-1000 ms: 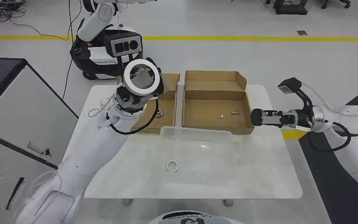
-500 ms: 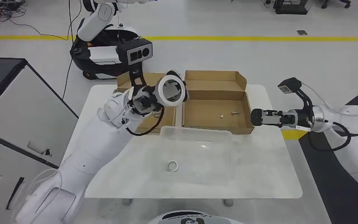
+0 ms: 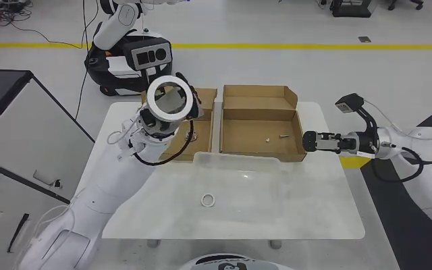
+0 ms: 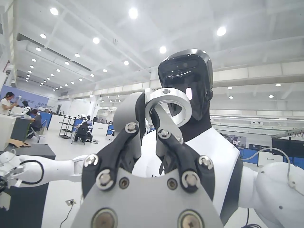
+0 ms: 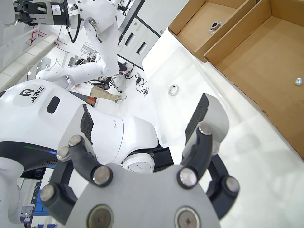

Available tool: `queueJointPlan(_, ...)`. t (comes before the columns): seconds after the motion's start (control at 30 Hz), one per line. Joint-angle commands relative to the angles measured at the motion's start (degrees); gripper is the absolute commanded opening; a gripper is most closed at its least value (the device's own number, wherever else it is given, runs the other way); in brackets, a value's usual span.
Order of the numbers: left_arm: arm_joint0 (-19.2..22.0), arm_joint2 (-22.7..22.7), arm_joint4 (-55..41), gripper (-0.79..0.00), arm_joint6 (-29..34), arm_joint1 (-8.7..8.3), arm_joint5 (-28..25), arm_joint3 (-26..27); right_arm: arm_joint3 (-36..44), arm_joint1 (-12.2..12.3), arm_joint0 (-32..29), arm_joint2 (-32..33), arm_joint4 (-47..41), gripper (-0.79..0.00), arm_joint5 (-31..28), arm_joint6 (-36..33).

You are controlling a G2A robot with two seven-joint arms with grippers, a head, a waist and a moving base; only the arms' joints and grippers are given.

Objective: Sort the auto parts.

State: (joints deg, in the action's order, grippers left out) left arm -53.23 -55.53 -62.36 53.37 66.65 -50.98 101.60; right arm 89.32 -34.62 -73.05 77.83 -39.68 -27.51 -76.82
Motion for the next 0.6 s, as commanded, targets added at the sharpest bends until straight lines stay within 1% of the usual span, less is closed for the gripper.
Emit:
queueJointPlan(0.0, -0.4, -1.0, 1.1, -0.785, 1.2, 0.27, 1.2, -0.7, 0.0, 0.0, 0.0, 0.0, 0.0, 0.0, 0.0, 0.0)
queueJointPlan(0.17, -0.7, -2.0, 7.1, -0.785, 2.5, 0.72, 2.5, -2.7, 0.0, 0.0, 0.0, 0.0, 0.0, 0.0, 0.0, 0.0)
queueJointPlan(0.37, -0.1, -0.9, 15.0, -0.785, 1.5, 0.59, 1.5, -4.8, 0.0, 0.0, 0.0, 0.0, 0.0, 0.0, 0.0, 0.0)
queueJointPlan(0.47, 0.2, 0.2, 15.3, -0.785, 0.4, 0.4, 0.4, -4.8, 0.0, 0.0, 0.0, 0.0, 0.0, 0.0, 0.0, 0.0)
queueJointPlan(0.57, 0.4, 1.2, 13.1, -0.785, -0.6, 0.22, -0.6, -3.8, 0.0, 0.0, 0.0, 0.0, 0.0, 0.0, 0.0, 0.0)
